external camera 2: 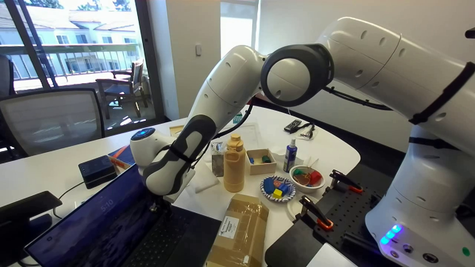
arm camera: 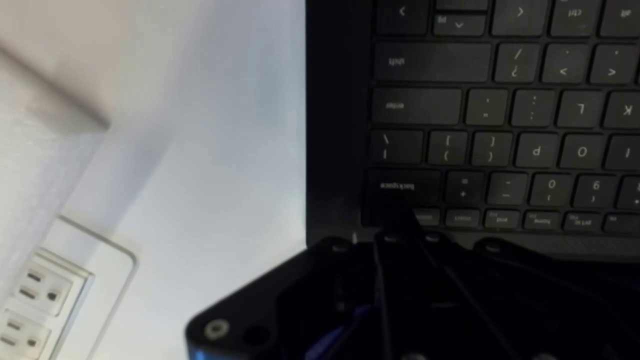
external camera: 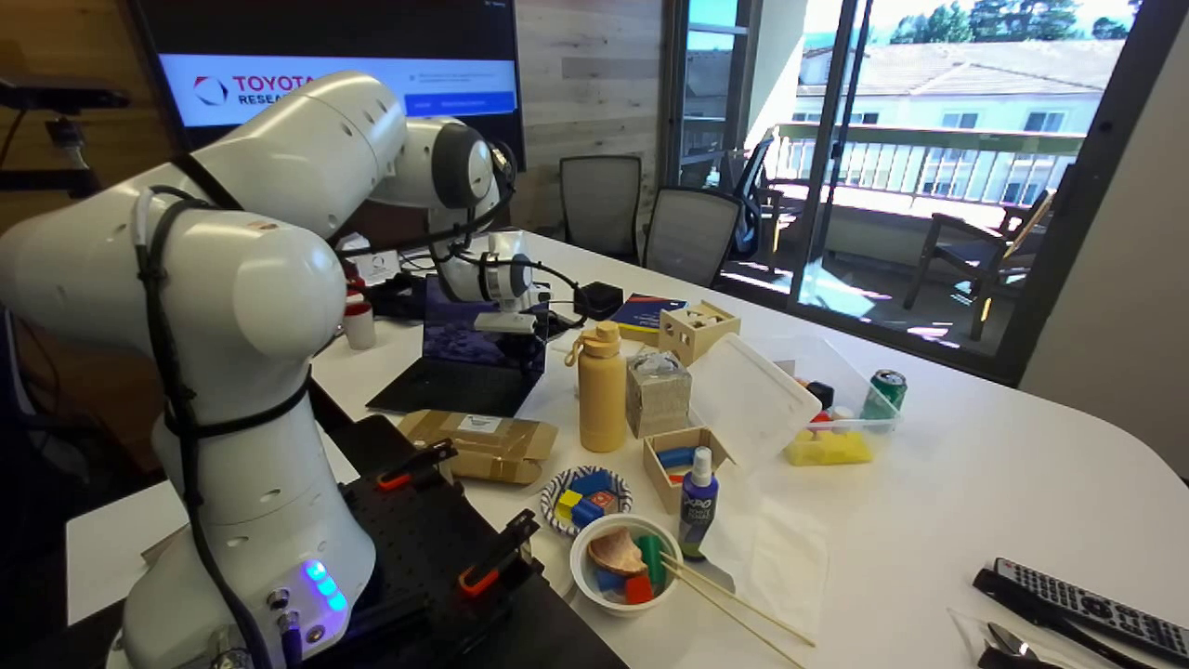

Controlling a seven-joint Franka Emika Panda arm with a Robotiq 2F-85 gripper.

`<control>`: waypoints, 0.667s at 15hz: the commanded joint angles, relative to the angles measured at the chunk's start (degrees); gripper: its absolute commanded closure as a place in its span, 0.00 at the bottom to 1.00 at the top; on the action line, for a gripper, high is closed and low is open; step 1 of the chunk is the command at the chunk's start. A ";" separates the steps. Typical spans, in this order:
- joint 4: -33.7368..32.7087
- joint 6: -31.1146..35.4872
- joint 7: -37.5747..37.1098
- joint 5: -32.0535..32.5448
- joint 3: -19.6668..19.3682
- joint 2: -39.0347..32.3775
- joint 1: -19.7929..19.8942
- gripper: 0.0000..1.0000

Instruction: Press a key on the keyboard.

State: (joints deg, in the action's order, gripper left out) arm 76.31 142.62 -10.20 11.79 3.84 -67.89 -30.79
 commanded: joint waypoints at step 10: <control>5.67 0.65 4.01 -1.01 3.03 4.66 3.48 1.00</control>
State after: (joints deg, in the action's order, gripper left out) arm 76.51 142.42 -8.99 11.69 4.73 -67.69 -29.83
